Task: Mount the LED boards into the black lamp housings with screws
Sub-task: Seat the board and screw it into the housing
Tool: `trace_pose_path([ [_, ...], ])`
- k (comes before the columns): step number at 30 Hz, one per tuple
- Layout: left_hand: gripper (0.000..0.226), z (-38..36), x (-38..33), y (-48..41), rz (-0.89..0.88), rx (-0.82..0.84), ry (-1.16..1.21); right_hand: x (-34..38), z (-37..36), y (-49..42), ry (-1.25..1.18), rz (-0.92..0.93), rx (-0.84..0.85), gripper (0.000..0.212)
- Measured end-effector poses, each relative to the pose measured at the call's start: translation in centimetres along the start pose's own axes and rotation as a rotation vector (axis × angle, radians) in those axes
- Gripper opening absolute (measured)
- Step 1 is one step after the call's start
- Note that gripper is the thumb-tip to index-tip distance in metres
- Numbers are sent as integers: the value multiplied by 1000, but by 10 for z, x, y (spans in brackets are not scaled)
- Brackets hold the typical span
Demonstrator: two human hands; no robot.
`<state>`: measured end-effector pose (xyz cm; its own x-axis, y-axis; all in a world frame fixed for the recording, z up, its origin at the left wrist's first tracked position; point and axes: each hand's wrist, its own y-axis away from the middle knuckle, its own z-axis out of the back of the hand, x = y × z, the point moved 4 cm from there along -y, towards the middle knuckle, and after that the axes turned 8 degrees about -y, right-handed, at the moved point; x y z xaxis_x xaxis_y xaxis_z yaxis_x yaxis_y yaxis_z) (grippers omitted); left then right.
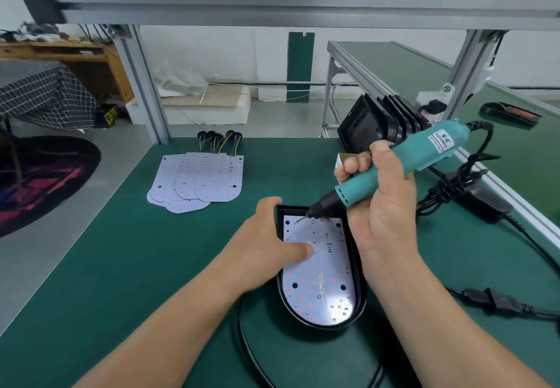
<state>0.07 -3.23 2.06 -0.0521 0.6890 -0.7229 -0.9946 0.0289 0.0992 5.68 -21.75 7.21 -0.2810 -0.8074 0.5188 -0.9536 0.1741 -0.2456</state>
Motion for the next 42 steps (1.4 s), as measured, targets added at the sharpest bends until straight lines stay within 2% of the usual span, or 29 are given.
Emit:
trace_pose_path([
  [3,72,-3,0,0,-2,-10,65,-3,-3,1,32,-3,5,18],
  [6,67,-4,-1,-2,-1,-8,98,-5,-4,2,64,-6,15,25],
  [9,62,-4,0,-5,-6,-2,115,-8,-6,2,93,-4,28,24],
  [29,65,-5,0,-7,-20,-14,73,-14,-14,2,210,-23,163,12],
  [35,61,-5,-1,-9,-22,-10,78,-12,-24,7,342,32,309,15],
  [38,60,-5,-2,-9,-33,-5,77,-16,-31,12,378,19,422,6],
  [42,58,-4,-2,-9,-23,2,97,-20,-41,18,431,9,527,17],
])
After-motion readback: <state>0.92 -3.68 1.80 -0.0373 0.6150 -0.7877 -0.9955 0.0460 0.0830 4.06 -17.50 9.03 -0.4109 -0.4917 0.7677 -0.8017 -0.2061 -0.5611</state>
